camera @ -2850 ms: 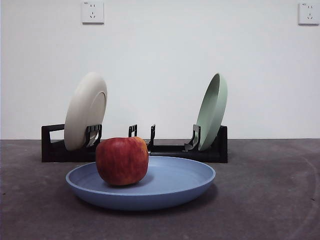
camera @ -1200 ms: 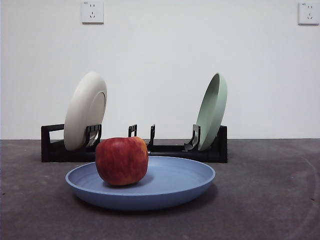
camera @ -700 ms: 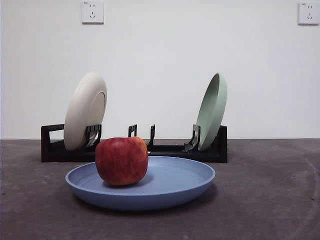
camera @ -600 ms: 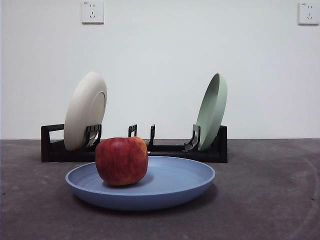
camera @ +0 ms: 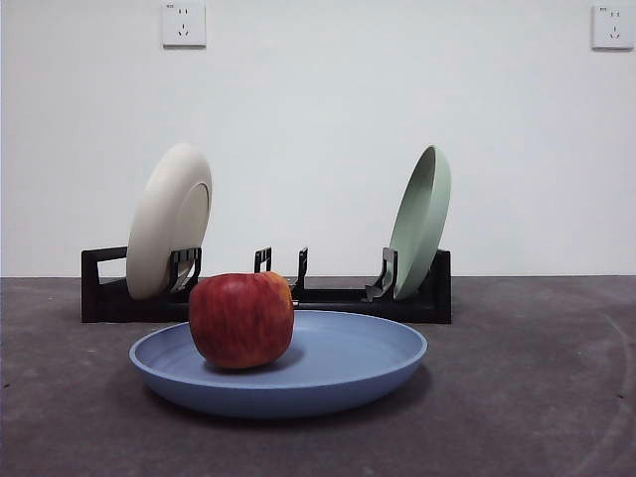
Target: Take the blue plate from the plate rack,put the plate on the table,take the apple from the table,put the apple in the plate
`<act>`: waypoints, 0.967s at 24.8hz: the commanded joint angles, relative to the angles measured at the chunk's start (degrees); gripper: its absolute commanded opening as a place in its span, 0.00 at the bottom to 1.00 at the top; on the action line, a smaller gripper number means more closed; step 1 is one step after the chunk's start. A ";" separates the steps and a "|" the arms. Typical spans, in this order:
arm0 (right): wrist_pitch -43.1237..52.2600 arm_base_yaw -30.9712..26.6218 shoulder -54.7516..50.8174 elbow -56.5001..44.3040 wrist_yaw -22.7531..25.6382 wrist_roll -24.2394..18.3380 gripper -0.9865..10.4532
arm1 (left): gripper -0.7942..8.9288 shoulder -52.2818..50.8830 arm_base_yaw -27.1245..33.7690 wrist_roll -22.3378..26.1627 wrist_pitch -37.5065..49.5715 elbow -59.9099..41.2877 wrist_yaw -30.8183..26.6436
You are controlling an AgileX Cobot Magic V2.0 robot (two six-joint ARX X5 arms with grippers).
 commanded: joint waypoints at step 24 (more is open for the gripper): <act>44.63 -27.08 -36.68 -53.51 -25.77 -9.70 0.09 | 0.08 -0.09 0.17 -0.31 0.26 -0.59 -0.09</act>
